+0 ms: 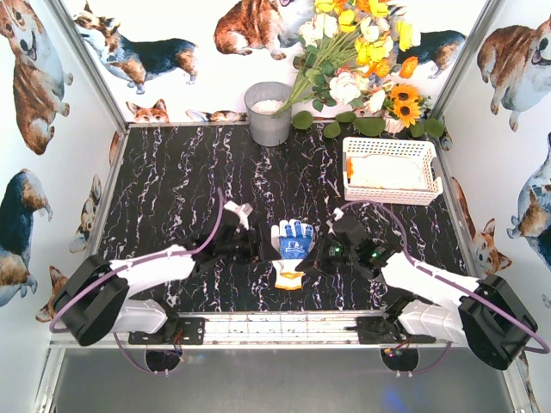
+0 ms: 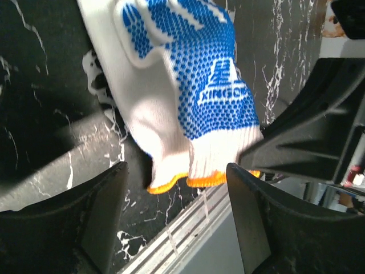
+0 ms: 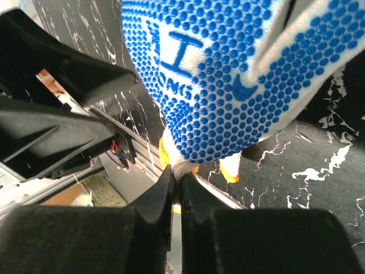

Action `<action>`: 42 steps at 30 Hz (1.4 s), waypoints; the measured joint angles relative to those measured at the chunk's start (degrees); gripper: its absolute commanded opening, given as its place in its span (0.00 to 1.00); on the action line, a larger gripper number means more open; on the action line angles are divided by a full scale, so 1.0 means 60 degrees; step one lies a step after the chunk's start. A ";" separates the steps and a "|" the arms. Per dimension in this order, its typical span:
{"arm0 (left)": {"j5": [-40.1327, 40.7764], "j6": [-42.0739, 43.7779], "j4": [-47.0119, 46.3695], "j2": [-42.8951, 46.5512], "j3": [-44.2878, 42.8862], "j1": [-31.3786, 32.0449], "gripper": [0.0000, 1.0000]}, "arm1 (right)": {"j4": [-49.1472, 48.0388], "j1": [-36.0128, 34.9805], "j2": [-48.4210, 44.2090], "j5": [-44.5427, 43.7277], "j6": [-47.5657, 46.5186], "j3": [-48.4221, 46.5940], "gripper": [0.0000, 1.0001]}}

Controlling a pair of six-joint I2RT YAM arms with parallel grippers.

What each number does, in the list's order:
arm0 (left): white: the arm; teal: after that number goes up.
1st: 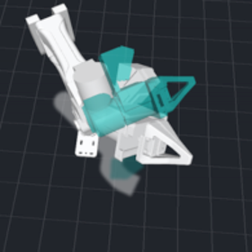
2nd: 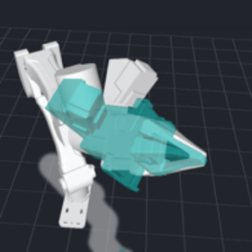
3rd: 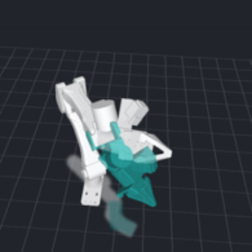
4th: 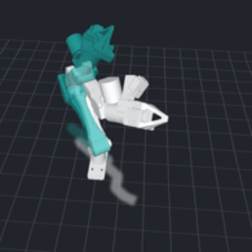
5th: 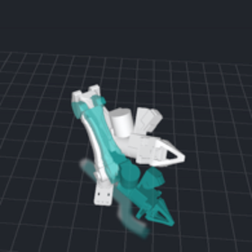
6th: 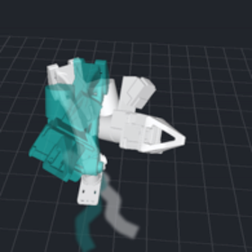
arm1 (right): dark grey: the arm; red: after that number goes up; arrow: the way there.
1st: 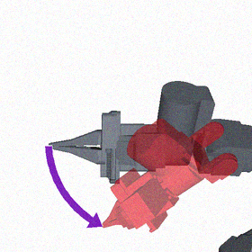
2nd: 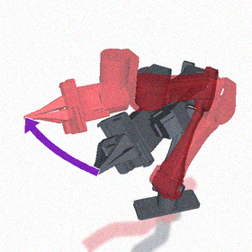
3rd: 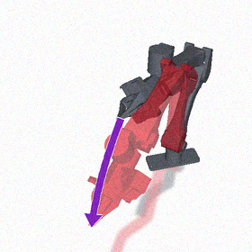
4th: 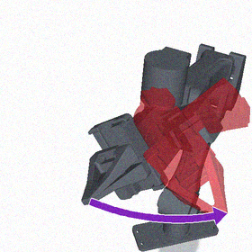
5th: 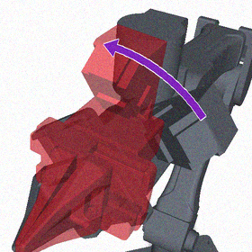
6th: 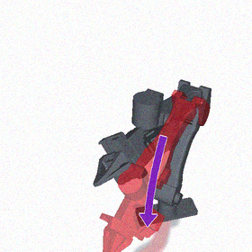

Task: Put the gloves into the storage basket
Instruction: Pair the glove with the glove.

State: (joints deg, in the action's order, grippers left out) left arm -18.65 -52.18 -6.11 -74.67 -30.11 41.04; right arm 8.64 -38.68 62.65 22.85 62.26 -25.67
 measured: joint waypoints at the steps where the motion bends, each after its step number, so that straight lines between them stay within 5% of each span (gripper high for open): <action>1: -0.0087 -0.0200 -0.0182 0.0164 0.0262 0.0004 0.65 | -0.0182 0.0000 -0.0004 -0.0007 0.0208 0.0142 0.00; 9: -0.1060 -0.2149 -0.2987 0.0153 0.1727 0.0062 0.62 | -0.1519 0.0000 -0.0237 -0.0047 0.1636 0.0998 0.00; 21: -0.1585 -0.3876 -0.6178 -0.0991 0.1956 0.0073 0.43 | -0.2437 0.0000 -0.1202 -0.0295 0.2517 0.1144 0.00; 30: -0.1443 -0.4200 -0.6495 -0.1140 0.1963 0.0120 0.00 | -0.2495 0.0000 -0.1286 -0.0364 0.2692 0.1322 0.00; 42: -0.0820 -0.2896 -0.3821 -0.0390 -0.0036 -0.0117 0.00 | -0.2146 0.1060 -0.1151 -0.0437 0.2084 0.0415 0.00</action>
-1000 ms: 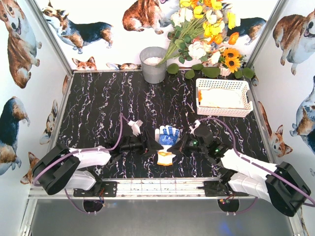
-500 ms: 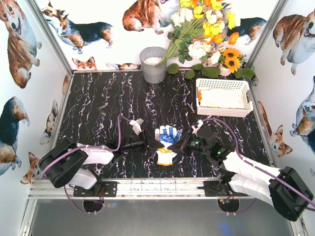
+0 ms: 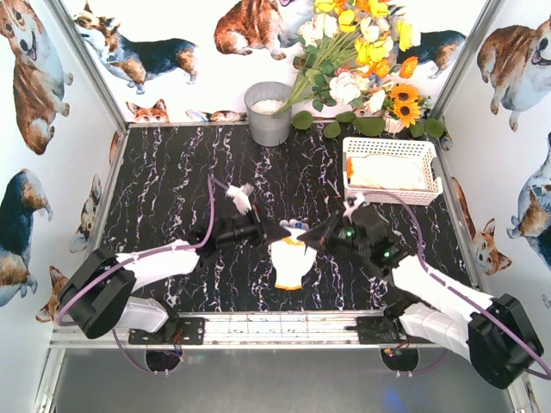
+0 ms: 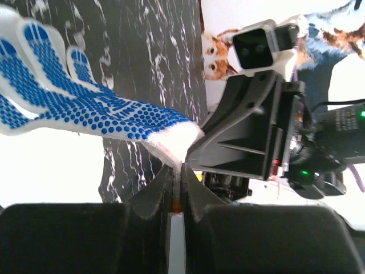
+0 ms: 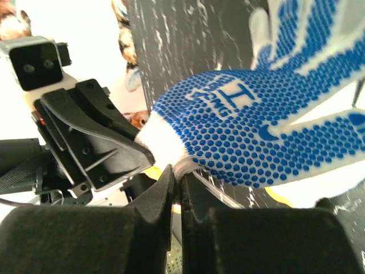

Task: Put the gloves into the storage basket
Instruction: Pair the glove with the glove.

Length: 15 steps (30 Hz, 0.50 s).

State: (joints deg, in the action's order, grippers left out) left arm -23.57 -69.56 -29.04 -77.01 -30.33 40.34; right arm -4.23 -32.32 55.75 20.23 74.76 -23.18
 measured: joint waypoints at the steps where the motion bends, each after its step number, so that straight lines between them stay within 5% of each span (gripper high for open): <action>1: 0.0055 0.0142 0.0193 0.0000 -0.0208 -0.0069 0.00 | 0.0066 0.0117 0.0127 0.0011 -0.0157 -0.0280 0.00; 15: 0.0324 0.2670 0.3311 -0.1938 -0.4918 -0.1300 0.00 | 0.0754 0.1526 0.3366 0.0430 -0.2561 -0.4382 0.00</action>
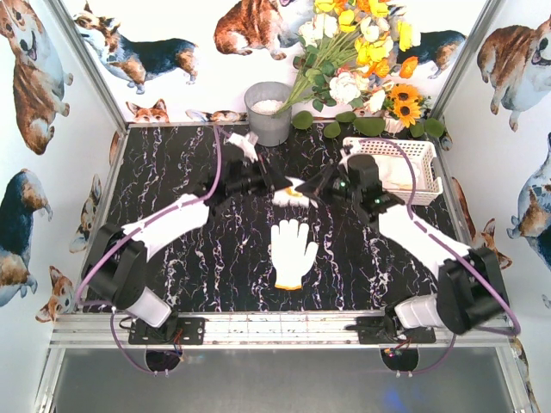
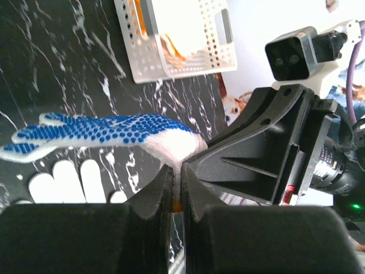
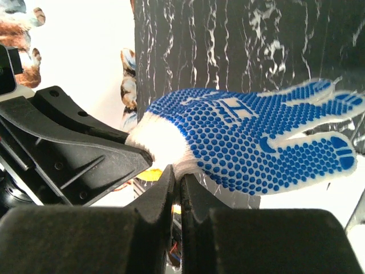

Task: Put the gloves into the storage basket
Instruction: Pair the glove with the glove.

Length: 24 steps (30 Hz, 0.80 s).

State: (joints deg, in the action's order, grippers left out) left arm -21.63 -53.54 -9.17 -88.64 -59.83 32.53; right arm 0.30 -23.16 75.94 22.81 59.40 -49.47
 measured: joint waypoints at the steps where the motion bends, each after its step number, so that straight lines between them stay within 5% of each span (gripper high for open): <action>1: -0.0029 0.0135 0.0109 -0.0135 -0.0251 -0.0117 0.00 | -0.0004 0.0073 0.0219 0.0055 -0.0146 -0.0237 0.00; 10: -0.0248 0.0984 0.0299 -0.1311 -0.0699 -0.0561 0.00 | -0.0324 0.0306 0.1504 0.0601 -0.0936 -0.0736 0.00; 24: -0.0637 0.0492 -0.0171 -0.1457 0.1625 -0.0007 0.00 | -0.0011 -0.0153 0.1796 0.1300 -0.1100 0.0885 0.00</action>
State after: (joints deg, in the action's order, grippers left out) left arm -25.45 -50.59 -10.20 -97.38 -50.09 32.49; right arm 0.23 -24.08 86.72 30.61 52.80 -44.16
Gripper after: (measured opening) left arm 0.013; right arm 0.048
